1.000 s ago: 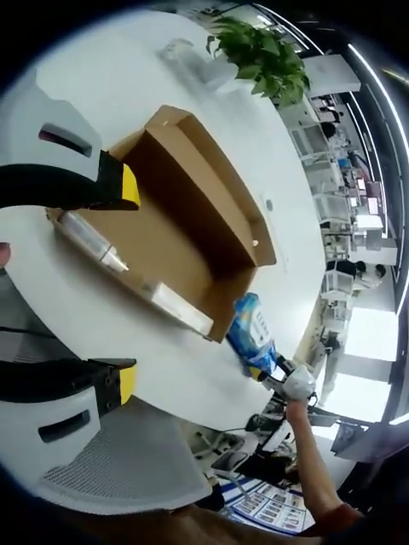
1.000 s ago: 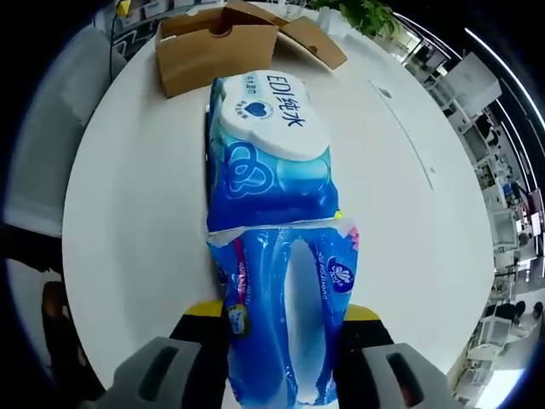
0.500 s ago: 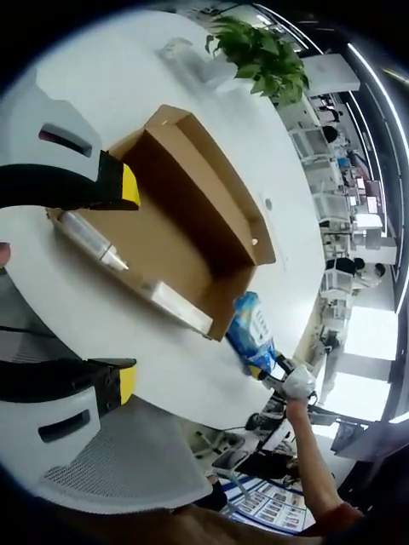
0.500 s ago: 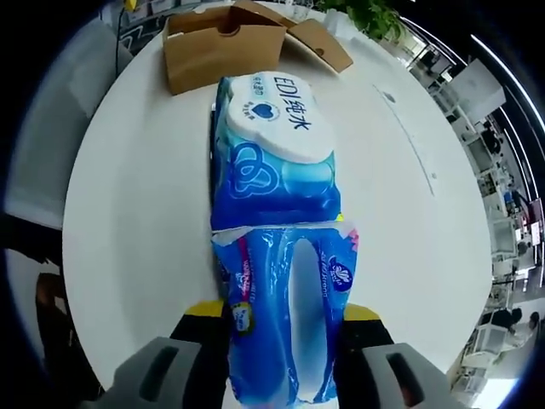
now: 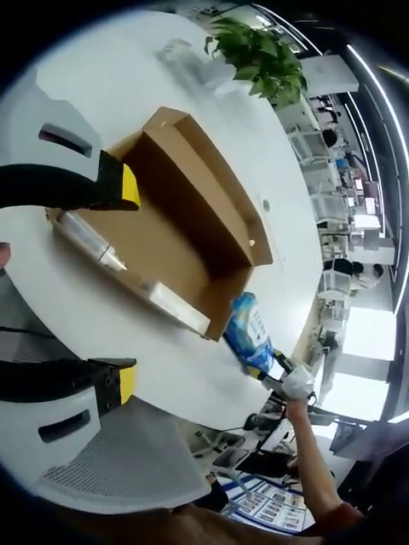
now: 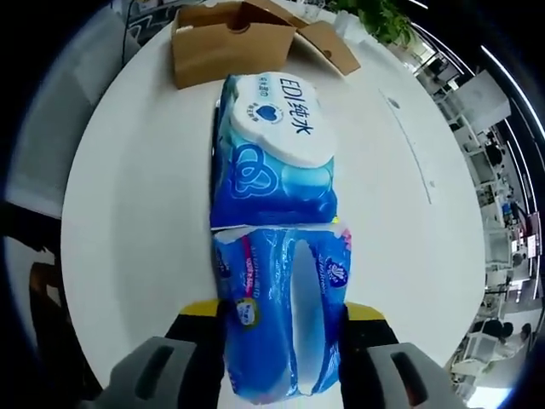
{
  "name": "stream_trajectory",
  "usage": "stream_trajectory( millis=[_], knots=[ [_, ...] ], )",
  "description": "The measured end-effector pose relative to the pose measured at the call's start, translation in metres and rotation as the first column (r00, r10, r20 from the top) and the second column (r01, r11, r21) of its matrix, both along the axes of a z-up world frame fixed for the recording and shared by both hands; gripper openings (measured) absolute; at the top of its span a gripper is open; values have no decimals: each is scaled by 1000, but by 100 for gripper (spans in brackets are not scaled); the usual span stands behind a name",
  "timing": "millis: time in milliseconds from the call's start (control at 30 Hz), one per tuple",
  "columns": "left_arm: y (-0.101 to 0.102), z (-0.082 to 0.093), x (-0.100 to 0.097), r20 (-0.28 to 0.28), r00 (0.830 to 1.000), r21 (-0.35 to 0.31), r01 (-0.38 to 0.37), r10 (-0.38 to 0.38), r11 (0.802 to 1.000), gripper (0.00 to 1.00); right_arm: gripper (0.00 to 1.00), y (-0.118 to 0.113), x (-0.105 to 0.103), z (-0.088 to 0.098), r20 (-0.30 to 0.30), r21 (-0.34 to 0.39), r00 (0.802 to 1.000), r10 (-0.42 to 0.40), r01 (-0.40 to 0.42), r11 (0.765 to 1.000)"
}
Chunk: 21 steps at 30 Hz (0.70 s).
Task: Operate the shoe box by opening the lid, removing the specified soft item, and placing it in the target area until the item is outside and the box remains undamaged.
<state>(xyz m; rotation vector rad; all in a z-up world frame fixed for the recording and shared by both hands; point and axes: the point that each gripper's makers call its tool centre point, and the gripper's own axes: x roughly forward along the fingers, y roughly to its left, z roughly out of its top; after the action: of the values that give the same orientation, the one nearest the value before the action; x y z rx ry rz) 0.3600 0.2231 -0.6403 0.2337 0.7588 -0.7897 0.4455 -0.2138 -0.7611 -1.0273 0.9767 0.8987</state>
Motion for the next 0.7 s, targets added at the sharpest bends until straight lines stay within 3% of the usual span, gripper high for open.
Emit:
stream_trajectory(
  millis=[500,700],
  knots=[
    [-1,1,-2,11,1000,-27,5,-5,1000,70,53,1,-9,19,35,20,998,-50,49,999],
    [0,3,0,20,1000,-38,12,-11,999,70,52,6,-10,32,69,90,986,-152,146,985]
  ],
)
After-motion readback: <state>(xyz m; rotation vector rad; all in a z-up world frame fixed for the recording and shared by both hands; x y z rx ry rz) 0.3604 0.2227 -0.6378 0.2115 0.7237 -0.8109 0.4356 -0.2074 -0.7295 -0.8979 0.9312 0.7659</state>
